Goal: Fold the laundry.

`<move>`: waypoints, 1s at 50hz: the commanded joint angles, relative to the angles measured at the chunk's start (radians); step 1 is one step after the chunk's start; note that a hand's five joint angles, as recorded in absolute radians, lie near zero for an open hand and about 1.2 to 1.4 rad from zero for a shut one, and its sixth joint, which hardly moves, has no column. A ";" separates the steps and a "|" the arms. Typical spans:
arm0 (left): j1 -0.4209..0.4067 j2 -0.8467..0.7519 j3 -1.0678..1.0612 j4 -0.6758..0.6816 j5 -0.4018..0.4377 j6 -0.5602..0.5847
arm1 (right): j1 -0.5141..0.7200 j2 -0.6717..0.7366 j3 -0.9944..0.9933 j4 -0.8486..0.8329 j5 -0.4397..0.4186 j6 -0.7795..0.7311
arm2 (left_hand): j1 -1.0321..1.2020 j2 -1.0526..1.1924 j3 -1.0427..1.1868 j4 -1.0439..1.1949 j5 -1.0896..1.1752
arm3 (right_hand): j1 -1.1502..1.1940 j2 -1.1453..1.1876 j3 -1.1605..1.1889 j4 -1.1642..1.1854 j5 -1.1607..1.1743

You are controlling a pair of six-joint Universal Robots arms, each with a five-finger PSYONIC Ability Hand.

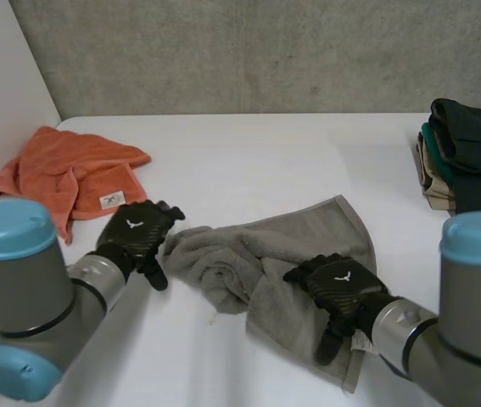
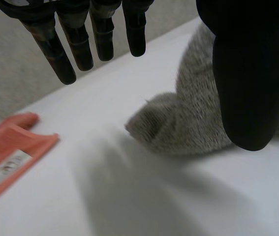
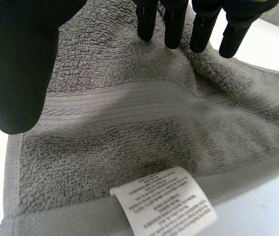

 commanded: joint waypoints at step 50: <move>-0.043 -0.340 0.911 -0.178 -0.158 0.041 | -0.121 0.312 -0.770 -0.234 0.139 -0.280 | 1.099 1.103 1.107 1.110 1.126 | 1.169 1.183 1.184 1.186 1.175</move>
